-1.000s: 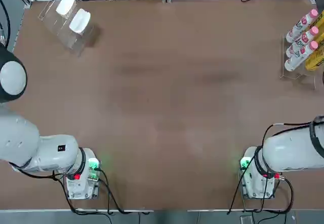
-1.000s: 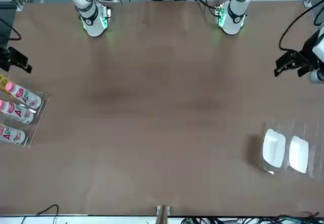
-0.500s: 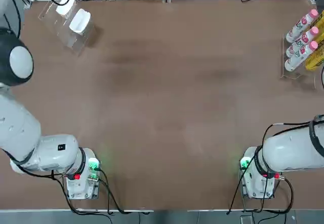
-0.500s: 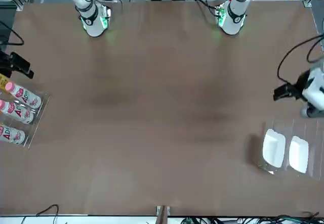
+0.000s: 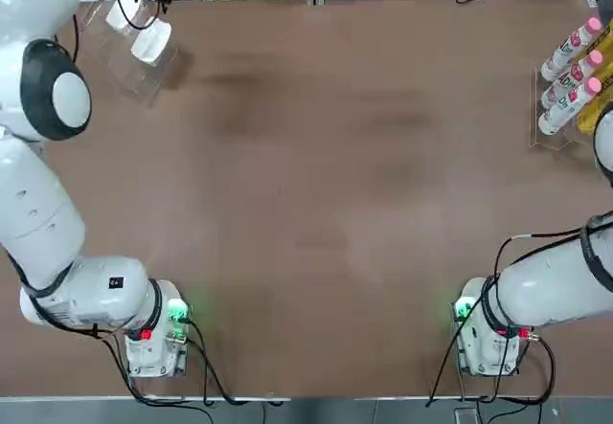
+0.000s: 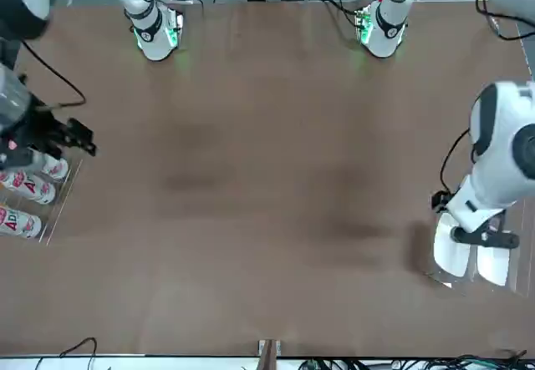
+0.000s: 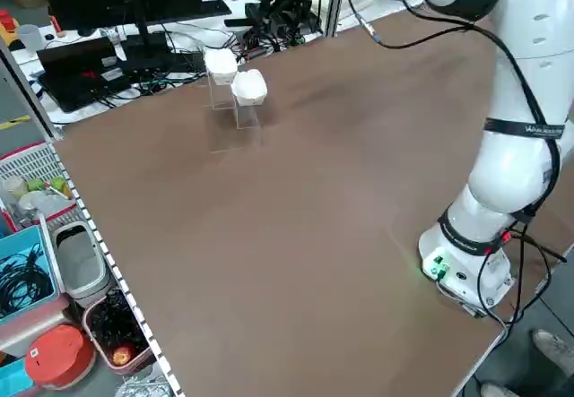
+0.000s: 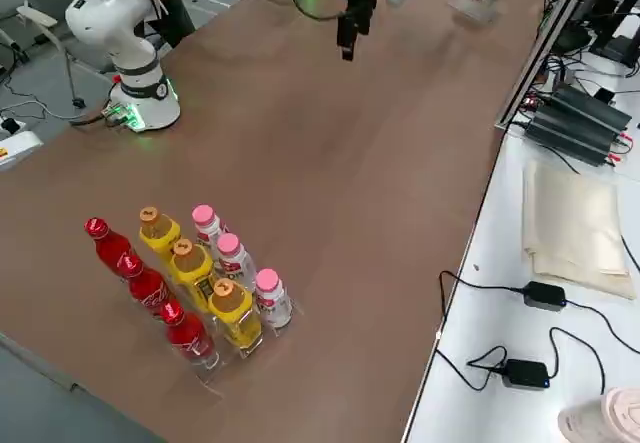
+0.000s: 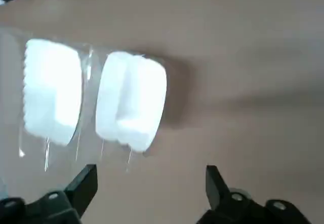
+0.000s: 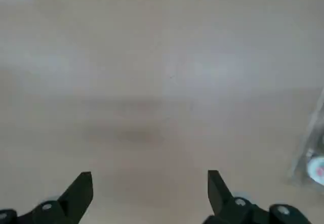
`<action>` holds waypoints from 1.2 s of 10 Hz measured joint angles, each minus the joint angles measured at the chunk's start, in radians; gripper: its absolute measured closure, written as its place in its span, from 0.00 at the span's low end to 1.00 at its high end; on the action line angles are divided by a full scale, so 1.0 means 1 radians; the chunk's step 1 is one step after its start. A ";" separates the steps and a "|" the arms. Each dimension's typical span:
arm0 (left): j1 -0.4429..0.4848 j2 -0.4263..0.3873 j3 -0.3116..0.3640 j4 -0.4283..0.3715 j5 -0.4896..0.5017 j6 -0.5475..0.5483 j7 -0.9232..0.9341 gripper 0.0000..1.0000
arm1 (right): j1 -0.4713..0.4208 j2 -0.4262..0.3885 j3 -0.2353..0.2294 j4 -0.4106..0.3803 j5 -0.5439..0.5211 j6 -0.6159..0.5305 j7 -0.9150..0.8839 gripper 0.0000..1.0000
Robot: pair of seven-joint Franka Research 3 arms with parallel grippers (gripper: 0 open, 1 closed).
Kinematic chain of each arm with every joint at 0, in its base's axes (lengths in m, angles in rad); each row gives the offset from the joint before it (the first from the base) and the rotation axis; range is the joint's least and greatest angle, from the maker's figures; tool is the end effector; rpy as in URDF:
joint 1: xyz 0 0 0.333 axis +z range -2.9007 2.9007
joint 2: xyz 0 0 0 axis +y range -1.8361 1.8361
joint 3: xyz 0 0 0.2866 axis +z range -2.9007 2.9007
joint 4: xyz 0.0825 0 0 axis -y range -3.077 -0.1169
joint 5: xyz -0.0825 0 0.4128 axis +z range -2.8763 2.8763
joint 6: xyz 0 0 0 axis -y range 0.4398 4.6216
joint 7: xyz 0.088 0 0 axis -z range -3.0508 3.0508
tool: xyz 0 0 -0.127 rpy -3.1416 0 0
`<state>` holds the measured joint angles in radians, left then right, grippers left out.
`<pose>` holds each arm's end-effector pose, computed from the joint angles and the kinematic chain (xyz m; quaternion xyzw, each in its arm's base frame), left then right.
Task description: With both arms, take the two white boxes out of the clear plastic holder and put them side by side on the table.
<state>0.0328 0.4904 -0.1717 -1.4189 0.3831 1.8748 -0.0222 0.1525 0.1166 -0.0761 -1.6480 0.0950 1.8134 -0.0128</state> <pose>0.7097 -0.0464 0.3656 -0.9840 0.1078 0.0015 0.1416 0.6277 0.0595 0.4875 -0.9982 -0.0346 -0.0232 0.0427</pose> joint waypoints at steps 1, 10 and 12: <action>-0.001 0.041 0.000 -0.001 0.024 0.043 0.025 0.17 | 0.031 0.005 0.001 -0.075 0.006 0.093 0.000 0.00; 0.021 0.236 0.008 -0.003 0.187 0.182 0.053 0.75 | 0.249 0.021 0.002 -0.500 0.014 0.708 0.001 0.00; 0.020 0.242 0.008 -0.003 0.218 0.182 0.054 0.97 | 0.249 0.025 0.001 -0.500 0.014 0.716 0.001 0.00</action>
<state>0.0526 0.7324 -0.1635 -1.4217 0.6010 2.0566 0.0319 0.4018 0.1418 -0.0750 -2.1484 0.1089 2.5298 -0.0116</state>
